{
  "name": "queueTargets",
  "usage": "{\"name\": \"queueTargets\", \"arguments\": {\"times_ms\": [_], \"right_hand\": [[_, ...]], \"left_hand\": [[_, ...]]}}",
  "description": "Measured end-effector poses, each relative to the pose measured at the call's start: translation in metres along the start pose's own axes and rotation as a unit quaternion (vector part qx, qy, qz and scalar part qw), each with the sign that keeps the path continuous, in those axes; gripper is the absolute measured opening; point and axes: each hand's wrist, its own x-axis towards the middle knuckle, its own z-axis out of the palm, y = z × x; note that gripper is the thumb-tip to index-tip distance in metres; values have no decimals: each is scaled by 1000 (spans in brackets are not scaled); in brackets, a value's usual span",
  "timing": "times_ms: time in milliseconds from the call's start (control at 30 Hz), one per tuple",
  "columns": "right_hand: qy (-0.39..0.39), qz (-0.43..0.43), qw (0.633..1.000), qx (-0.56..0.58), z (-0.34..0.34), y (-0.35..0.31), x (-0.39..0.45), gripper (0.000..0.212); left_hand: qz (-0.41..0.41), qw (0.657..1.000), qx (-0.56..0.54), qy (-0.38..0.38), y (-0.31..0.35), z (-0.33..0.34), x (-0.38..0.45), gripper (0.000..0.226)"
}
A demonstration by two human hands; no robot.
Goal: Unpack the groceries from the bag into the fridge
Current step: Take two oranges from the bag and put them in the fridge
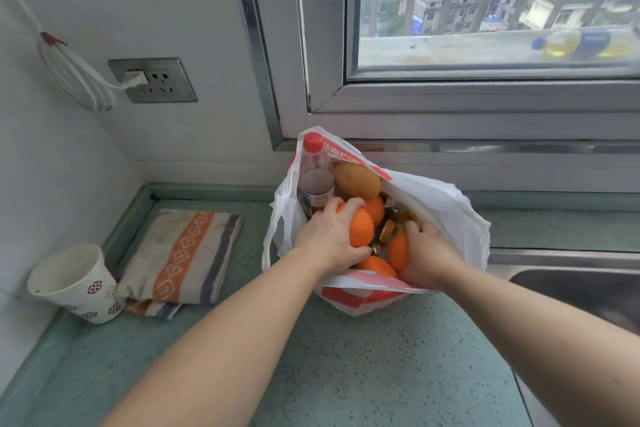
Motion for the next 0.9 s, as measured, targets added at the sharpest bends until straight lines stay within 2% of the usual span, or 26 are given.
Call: {"name": "queueTargets", "arguments": {"times_ms": [133,200,300,367,500,600,733,800,900], "right_hand": [[50,-75,992,93,-16,0,-16,63],[84,-103,990,55,-37,-4,-27,66],[87,-103,989,58,-64,-16,-38,71],[103,-102,986,81,-77,-20,-44,77],[125,-131,976,122,-106,-9,-66,72],[119,-128,971,163,-132,3,-92,75],[52,-153,973,166,-159,8,-134,74],[18,-153,966,207,-170,6,-153,74],[47,-164,963,209,-180,4,-177,77]], "left_hand": [[-18,999,15,-26,3,-2,-10,76],[-23,999,27,-27,7,-6,-17,78],[-25,998,43,-23,13,-19,-27,79],[-11,997,70,-13,19,-31,-37,79],[-25,992,116,38,34,-63,-66,75],[-47,987,138,63,50,-93,-93,77],[-49,988,114,91,84,-122,-134,81],[-52,988,99,109,100,-132,-154,79],[-45,985,106,129,113,-143,-179,74]]}}
